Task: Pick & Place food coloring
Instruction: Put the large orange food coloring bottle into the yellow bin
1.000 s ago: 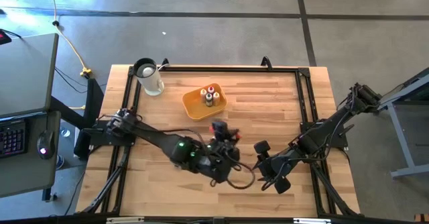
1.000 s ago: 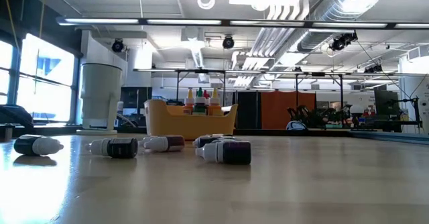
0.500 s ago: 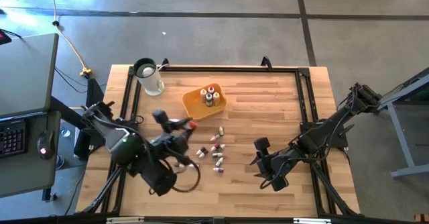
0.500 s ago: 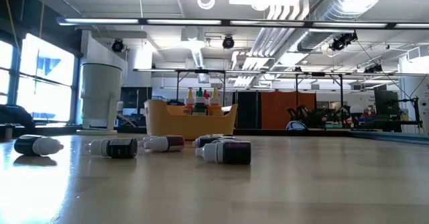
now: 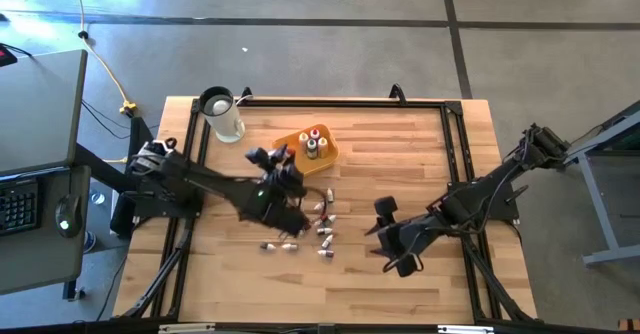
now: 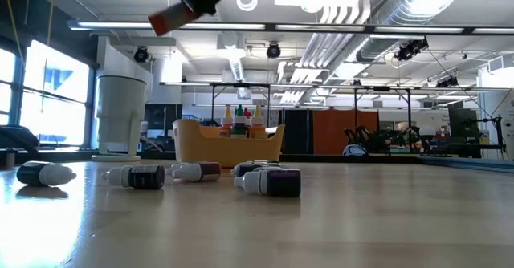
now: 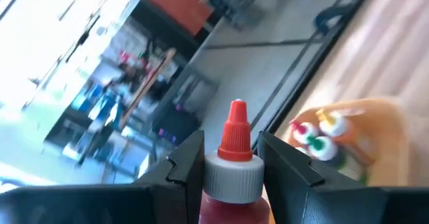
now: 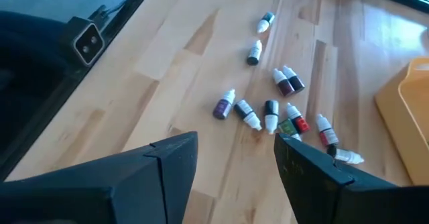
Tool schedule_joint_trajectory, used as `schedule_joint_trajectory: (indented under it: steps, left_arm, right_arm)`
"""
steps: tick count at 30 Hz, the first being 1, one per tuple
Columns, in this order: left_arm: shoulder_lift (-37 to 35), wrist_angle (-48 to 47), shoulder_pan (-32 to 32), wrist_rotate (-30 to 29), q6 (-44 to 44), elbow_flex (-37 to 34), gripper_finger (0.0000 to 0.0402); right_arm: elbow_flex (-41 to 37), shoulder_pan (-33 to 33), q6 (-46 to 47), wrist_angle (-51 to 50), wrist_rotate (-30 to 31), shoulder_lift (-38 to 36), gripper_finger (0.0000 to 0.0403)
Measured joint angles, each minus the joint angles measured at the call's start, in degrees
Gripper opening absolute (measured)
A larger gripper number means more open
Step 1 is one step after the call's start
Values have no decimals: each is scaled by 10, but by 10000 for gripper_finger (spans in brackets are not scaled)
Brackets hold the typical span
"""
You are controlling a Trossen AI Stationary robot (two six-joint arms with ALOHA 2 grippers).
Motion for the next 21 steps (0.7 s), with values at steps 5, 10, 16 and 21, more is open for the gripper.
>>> schedule_joint_trajectory:
  steps: [5,10,16,21]
  left_arm:
    - [0,20,55,-9,-14,3,114]
    - [-1,107,96,11,74,38,109]
    - [-1,421,159,210,372,42,112]
    - [-1,681,203,433,565,42,113]
  right_arm:
    - [0,-7,-18,-2,0,0,193]
    - [0,-7,-19,-3,0,0,193]
    - [0,-7,-43,-7,-1,0,194]
    - [0,-7,-44,-39,-1,0,194]
